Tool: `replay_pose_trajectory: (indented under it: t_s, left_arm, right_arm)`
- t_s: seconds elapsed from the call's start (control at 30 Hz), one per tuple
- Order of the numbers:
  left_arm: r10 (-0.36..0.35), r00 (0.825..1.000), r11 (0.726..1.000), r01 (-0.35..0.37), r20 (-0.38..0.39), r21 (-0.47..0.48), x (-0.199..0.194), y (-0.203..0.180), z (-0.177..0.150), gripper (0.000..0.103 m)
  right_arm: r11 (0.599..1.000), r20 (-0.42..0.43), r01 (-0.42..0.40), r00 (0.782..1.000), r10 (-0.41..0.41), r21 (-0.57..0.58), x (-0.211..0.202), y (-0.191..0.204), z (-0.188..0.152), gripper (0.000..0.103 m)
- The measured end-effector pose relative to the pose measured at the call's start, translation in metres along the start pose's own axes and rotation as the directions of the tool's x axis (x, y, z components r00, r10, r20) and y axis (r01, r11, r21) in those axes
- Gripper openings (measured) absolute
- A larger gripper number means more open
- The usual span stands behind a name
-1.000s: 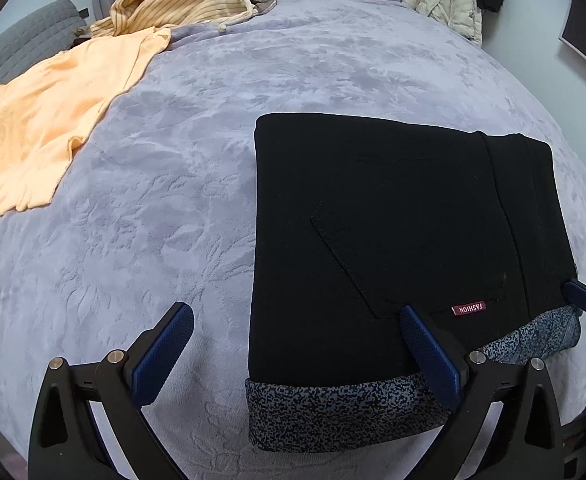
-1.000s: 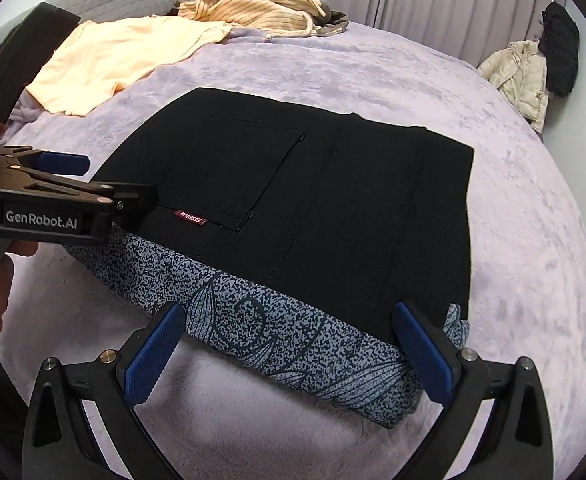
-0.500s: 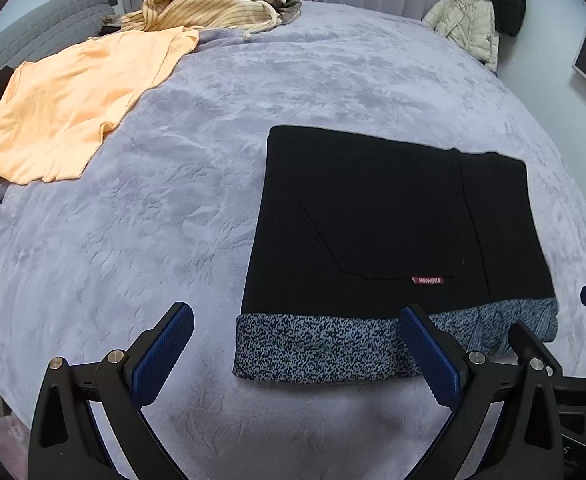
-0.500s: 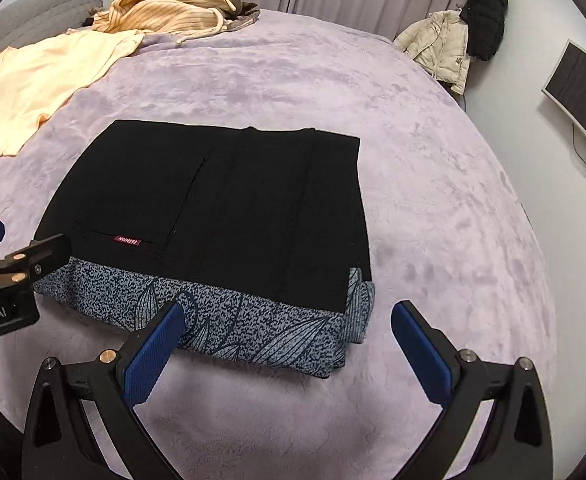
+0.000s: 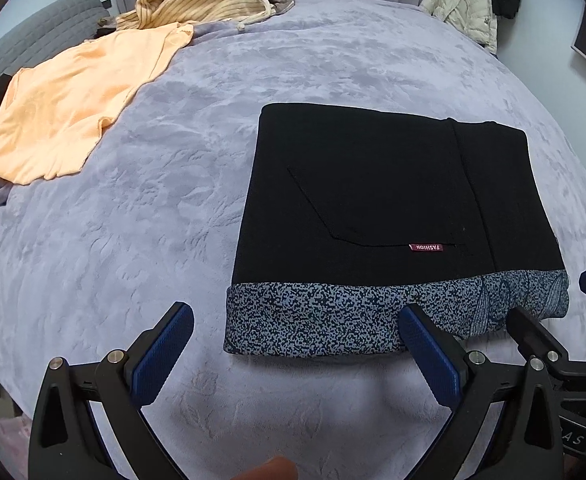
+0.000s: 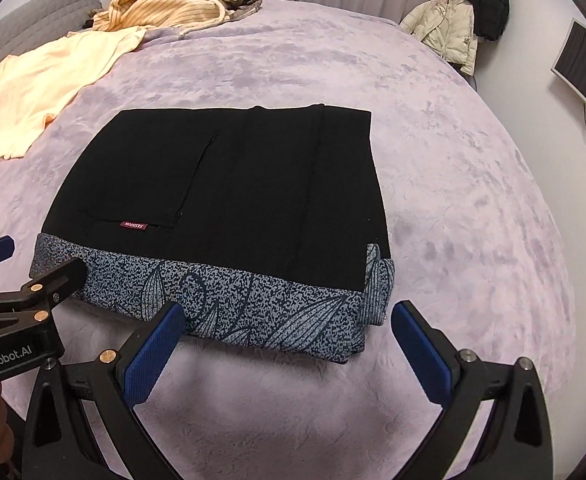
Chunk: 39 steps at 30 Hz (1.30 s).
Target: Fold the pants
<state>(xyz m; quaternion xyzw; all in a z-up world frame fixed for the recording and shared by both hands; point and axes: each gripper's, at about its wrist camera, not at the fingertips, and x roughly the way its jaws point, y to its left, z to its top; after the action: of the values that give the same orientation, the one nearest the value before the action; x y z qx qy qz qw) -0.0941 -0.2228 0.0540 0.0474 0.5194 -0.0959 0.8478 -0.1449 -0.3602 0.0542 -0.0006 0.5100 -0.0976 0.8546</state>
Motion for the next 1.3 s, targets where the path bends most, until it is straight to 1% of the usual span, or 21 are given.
replay_pose_trajectory:
  t_s: [0.4, 0.93, 1.3]
  left_arm:
    - [0.008, 1.0, 1.0, -0.008, -0.017, -0.009, 0.0042, 0.0012, -0.0031, 0.103]
    - [0.006, 1.0, 1.0, -0.007, -0.03, -0.014, 0.0079, 0.0018, -0.0047, 0.103]
    - [0.007, 1.0, 1.0, -0.008, -0.029, -0.015, 0.008, 0.0016, -0.005, 0.103]
  right_arm:
    - [0.999, -0.054, -0.048, 0.997, 0.049, 0.01, 0.0092, -0.0004, -0.0031, 0.103]
    - [0.999, -0.066, -0.022, 0.998, 0.02, -0.023, 0.0095, 0.006, -0.002, 0.103]
    - [0.999, -0.063, -0.018, 0.998, 0.016, -0.03, 0.0082, 0.0063, -0.001, 0.103]
